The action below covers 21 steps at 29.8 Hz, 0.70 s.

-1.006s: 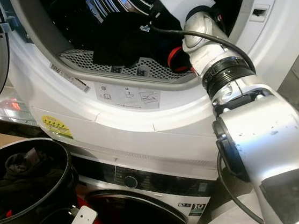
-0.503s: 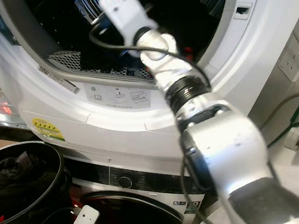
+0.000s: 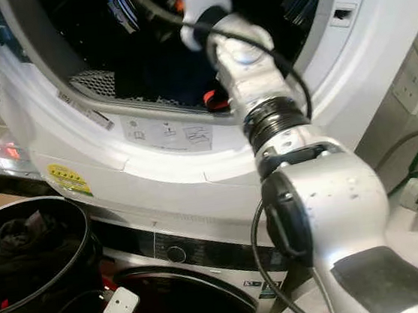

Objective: Clothes washing

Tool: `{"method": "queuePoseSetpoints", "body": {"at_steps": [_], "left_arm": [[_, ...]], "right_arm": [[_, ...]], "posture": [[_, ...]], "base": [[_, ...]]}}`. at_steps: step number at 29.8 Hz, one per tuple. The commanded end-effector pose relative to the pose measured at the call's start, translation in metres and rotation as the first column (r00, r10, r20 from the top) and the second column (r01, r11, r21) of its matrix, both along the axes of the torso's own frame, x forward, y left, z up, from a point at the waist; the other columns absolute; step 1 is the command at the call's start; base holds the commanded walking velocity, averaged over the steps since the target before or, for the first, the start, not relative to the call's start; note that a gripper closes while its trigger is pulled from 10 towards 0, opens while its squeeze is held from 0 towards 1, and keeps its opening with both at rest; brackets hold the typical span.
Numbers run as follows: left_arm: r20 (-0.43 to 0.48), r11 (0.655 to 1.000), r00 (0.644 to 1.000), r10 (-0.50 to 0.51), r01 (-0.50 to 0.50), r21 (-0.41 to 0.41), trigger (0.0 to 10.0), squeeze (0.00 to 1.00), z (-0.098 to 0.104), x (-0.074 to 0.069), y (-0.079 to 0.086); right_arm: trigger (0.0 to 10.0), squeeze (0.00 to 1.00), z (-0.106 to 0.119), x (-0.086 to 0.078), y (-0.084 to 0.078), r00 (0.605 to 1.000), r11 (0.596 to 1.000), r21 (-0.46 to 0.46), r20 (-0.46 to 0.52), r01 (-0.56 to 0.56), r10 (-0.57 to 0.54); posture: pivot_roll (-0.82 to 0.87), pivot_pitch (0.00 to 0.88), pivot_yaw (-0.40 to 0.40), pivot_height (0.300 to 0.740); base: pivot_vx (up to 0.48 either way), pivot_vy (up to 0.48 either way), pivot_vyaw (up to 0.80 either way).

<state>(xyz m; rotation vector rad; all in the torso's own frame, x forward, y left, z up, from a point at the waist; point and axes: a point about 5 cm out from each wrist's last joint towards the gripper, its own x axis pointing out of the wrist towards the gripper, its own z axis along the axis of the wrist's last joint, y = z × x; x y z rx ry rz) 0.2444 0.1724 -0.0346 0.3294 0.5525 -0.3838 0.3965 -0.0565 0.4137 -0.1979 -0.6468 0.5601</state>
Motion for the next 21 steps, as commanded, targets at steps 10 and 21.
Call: {"method": "queuePoseSetpoints", "body": {"at_steps": [10,21], "left_arm": [[-0.013,1.000,1.000,-0.024,0.024,0.000,10.0,0.00,-0.002,-0.003,-0.004],[-0.031,0.999,0.999,-0.031,0.031,-0.012,10.0,0.00,-0.005,-0.006,-0.009]], "right_arm": [[10.0,0.00,-0.021,-0.004,-0.013,0.975,0.968,-0.120,0.009,-0.219,0.221],[10.0,0.00,-0.061,-0.068,-0.009,0.669,0.666,0.069,0.024,-0.743,0.743]], "posture": [[0.13,0.000,-0.062,0.740],[0.09,0.000,-0.066,0.740]], "base": [[0.000,0.000,0.00],[0.000,0.000,0.00]]}}
